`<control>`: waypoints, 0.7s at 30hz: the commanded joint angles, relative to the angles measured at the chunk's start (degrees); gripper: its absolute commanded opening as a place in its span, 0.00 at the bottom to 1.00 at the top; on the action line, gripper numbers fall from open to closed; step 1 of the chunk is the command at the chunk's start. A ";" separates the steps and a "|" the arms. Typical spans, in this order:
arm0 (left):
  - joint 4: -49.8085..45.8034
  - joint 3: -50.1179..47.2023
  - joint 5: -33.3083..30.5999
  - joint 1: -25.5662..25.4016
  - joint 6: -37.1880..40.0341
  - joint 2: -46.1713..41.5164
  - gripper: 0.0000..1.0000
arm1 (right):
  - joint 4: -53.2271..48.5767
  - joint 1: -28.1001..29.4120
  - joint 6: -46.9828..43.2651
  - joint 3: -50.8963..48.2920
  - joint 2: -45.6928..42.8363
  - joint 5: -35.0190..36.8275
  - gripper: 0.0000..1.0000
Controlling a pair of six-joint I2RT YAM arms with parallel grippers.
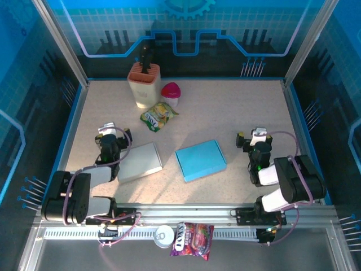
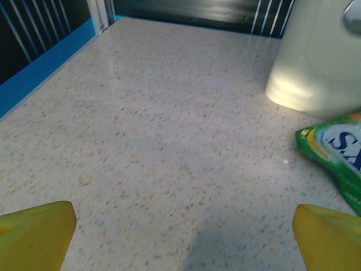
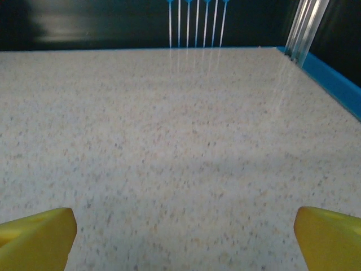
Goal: Fold the paper box
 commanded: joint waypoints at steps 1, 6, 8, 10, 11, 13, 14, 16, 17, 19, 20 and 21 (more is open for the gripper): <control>19.06 -2.02 3.90 0.66 -0.62 7.46 0.99 | 10.80 -1.06 -1.30 -0.44 0.27 -3.95 1.00; 25.43 -2.40 6.19 0.75 0.13 13.82 0.99 | 13.40 -0.94 -2.63 1.23 5.83 -6.61 1.00; 24.30 -1.13 6.62 1.11 -0.04 13.90 0.99 | 8.03 -1.30 -1.73 2.26 3.53 -6.36 1.00; 18.45 1.28 7.29 1.10 0.36 13.38 0.99 | 7.12 -2.08 -0.97 3.25 3.87 -6.25 1.00; 17.98 2.22 7.82 1.02 0.92 13.84 0.99 | 5.16 -2.46 -0.31 3.68 3.23 -6.20 1.00; 11.99 4.84 8.64 0.90 1.24 13.29 0.99 | 3.01 -2.69 -0.20 4.52 2.77 -6.51 1.00; 11.49 5.37 8.47 0.53 1.88 13.59 0.99 | 2.79 -2.55 -0.39 4.86 2.94 -6.37 1.00; 11.23 5.35 8.43 0.42 1.81 13.56 0.99 | 0.43 -2.21 -0.59 5.61 2.25 -5.88 1.00; 11.32 5.35 8.54 0.40 1.77 13.43 0.99 | 0.76 -1.84 -0.82 5.73 2.55 -5.11 1.00; 11.90 4.90 8.51 0.45 1.78 13.43 0.99 | -0.75 -1.26 -1.17 6.32 2.32 -4.22 1.00; 12.66 4.40 8.13 0.40 1.70 13.43 0.99 | -1.38 -1.12 -1.33 6.70 2.37 -3.82 1.00; 13.81 3.86 7.81 0.40 1.64 13.43 0.99 | -1.58 -0.98 -1.58 6.92 2.40 -3.62 1.00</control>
